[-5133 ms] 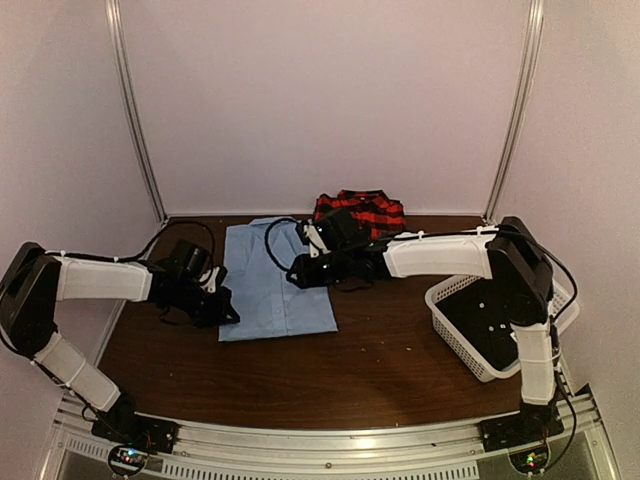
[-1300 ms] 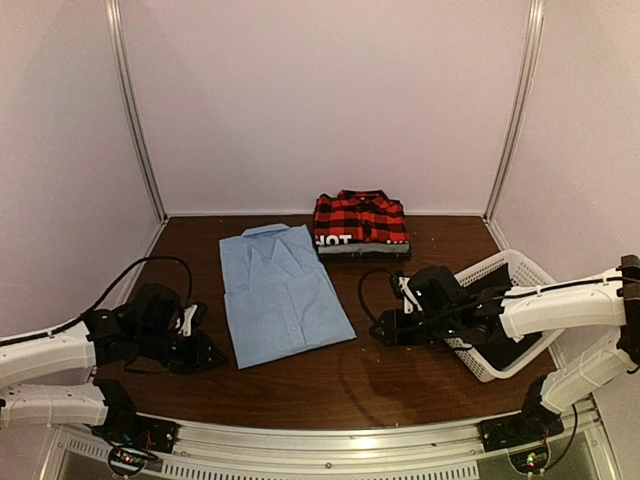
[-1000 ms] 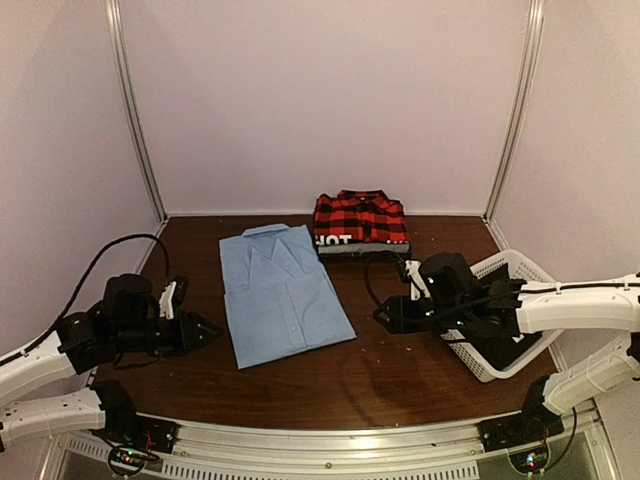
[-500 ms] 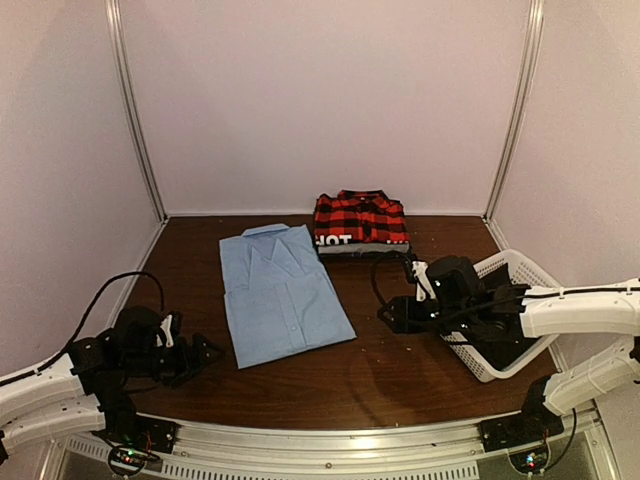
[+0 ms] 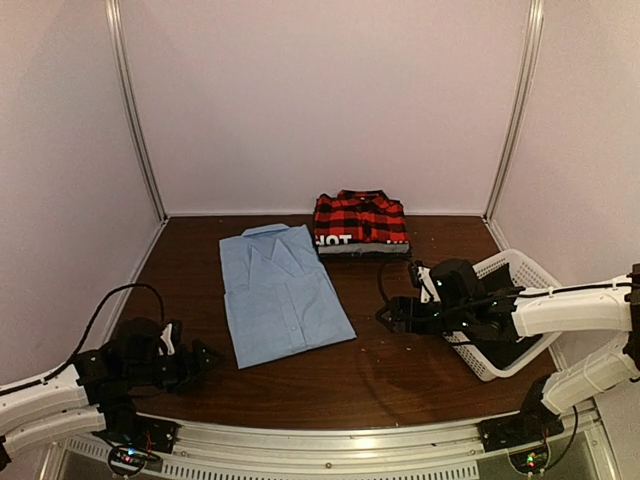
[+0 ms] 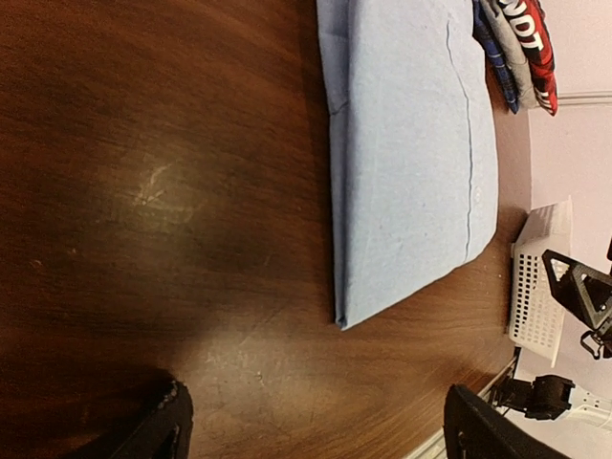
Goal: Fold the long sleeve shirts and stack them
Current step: Pick up the 2/3-rectangle-folded shirt from the center of the board.
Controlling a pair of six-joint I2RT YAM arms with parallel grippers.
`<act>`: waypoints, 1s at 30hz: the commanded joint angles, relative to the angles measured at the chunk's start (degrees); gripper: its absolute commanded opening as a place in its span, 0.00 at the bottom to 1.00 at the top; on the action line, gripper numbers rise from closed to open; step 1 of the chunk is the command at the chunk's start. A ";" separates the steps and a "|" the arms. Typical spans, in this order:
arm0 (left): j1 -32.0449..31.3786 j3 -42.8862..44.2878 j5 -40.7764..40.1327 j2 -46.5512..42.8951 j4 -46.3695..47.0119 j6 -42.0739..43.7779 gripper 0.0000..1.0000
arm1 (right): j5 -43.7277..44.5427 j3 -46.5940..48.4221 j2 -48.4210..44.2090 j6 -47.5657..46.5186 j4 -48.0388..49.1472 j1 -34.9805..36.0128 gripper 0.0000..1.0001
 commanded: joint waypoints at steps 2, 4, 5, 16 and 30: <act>-0.16 -0.97 2.64 3.80 6.71 2.31 0.86 | -3.66 -3.55 -0.89 3.35 3.43 -3.70 0.95; -0.14 -0.82 3.81 7.13 8.26 2.81 0.83 | -4.59 -3.78 0.02 3.55 3.72 -4.28 1.00; -0.16 -0.61 4.73 9.21 9.38 3.43 0.81 | -5.22 -4.01 0.45 3.53 4.26 -4.43 1.00; -0.16 3.74 10.92 30.68 17.20 6.67 0.63 | -6.66 -2.55 7.98 6.58 9.54 -2.53 0.95; -0.16 3.71 9.94 33.72 18.26 5.00 0.37 | -2.83 10.42 22.40 5.89 4.16 5.26 0.58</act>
